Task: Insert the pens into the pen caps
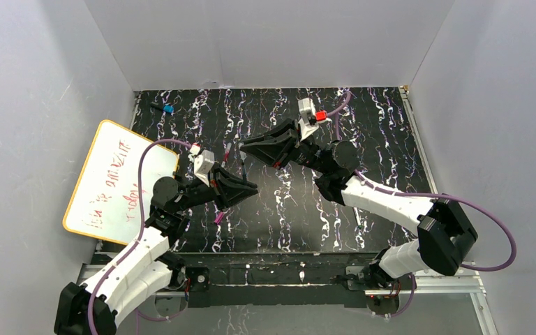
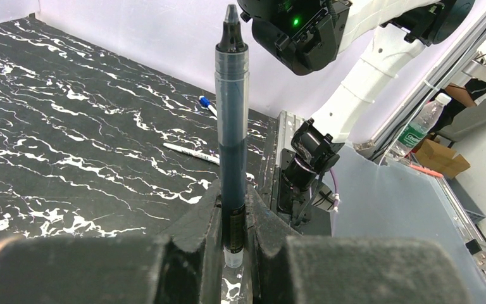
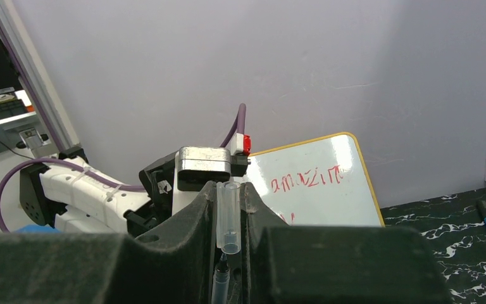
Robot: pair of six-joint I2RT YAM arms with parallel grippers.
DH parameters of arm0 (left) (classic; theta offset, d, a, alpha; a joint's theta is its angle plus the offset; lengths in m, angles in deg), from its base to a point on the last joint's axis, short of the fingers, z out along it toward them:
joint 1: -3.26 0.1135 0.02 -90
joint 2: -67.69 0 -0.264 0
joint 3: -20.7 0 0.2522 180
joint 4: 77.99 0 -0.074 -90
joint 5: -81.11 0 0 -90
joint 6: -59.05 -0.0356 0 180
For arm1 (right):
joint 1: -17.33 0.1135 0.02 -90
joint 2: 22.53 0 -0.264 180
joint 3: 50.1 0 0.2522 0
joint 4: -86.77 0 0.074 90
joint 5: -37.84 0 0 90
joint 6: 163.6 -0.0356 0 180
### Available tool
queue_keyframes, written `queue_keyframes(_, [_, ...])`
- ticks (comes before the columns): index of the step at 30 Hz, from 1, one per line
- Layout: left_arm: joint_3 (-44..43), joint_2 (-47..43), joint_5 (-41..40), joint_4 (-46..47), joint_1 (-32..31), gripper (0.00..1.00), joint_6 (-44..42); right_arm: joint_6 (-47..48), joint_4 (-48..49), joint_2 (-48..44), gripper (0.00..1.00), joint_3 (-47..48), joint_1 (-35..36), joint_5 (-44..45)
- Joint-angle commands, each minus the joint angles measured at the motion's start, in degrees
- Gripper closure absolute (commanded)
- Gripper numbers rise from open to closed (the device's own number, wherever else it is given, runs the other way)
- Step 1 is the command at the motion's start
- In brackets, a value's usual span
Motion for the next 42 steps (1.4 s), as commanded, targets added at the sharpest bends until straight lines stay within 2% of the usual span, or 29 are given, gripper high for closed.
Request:
queue_keyframes(1, [-0.38, -1.17, -0.08, -0.28, -0.27, 1.00, -1.36, 0.53, 2.03, -0.44, 0.99, 0.15, 0.26, -0.71])
queue_keyframes(30, [-0.66, -2.23, -0.47, -1.60, -0.26, 1.00, -2.66, -2.59, 5.12, 2.12, 0.99, -2.37, 0.66, -1.82])
queue_keyframes(42, [-1.37, -3.53, -2.90, -5.41, -0.18, 1.00, -5.68, -4.27, 5.89, 0.59, 0.99, -3.80, 1.33, -2.21])
